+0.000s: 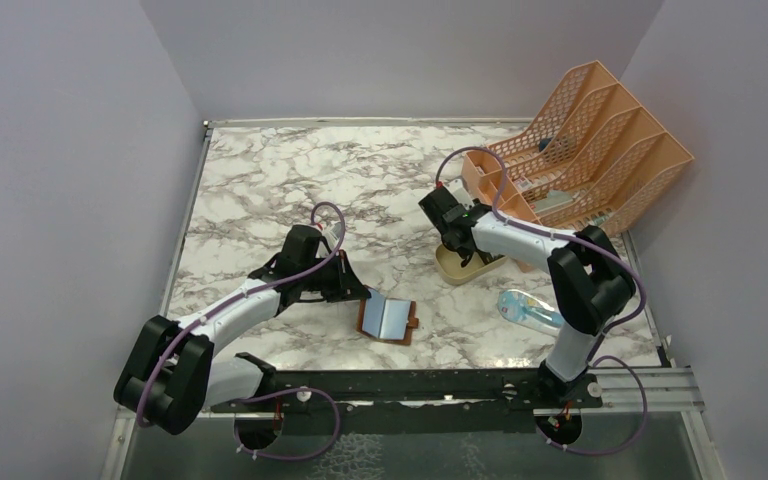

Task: Put the credit cards into the card holder
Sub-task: Pick up the credit card from the storage box.

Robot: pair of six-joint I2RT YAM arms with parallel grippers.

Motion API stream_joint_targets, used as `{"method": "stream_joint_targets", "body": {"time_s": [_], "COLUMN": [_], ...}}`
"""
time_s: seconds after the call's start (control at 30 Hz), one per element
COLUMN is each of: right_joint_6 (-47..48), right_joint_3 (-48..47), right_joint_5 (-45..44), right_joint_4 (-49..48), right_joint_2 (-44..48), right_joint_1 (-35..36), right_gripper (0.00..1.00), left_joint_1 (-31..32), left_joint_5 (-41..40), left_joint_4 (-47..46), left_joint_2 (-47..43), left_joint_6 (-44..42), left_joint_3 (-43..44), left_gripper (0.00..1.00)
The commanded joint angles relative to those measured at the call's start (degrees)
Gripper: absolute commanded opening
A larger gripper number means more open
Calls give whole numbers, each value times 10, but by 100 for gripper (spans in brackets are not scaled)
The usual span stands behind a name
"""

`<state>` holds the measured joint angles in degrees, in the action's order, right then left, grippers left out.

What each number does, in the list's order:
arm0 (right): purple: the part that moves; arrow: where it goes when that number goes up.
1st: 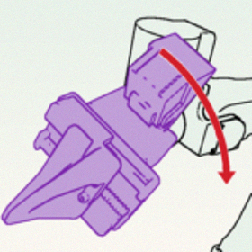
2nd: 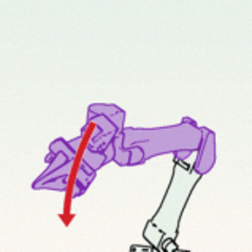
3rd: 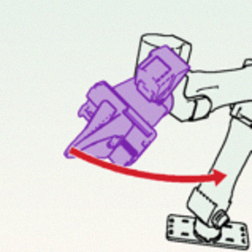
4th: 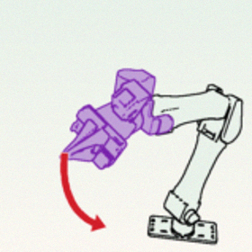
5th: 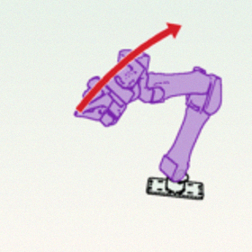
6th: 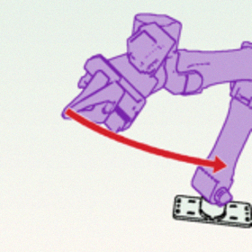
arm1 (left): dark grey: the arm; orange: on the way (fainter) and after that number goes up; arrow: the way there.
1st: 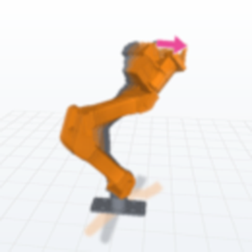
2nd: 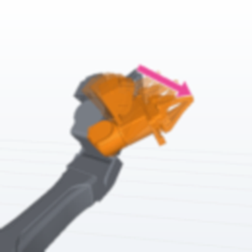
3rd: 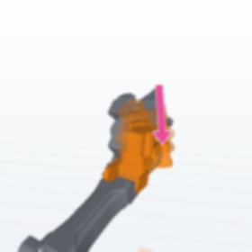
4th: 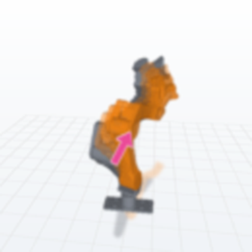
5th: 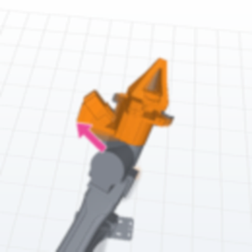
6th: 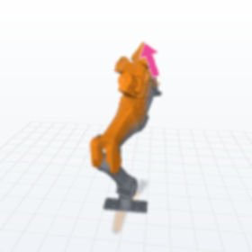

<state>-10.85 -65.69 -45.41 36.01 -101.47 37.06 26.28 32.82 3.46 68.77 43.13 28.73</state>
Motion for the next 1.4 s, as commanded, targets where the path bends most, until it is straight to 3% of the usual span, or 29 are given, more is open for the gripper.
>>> {"method": "stream_joint_targets", "body": {"time_s": [0.0,1.0,1.37], "right_joint_6": [-9,-16,-11], "right_joint_3": [-5,-17,-24], "right_joint_5": [-31,-28,49], "right_joint_4": [-1,9,18], "right_joint_2": [7,29,48], "right_joint_1": [-2,-2,-1], "right_gripper": [40,21,6], "left_joint_1": [1,1,1], "left_joint_5": [16,13,11], "left_joint_4": [-11,-19,-20], "left_joint_2": [2,6,4], "left_joint_6": [-5,0,1], "left_joint_3": [2,-2,-4], "left_gripper": [0,0,0]}}
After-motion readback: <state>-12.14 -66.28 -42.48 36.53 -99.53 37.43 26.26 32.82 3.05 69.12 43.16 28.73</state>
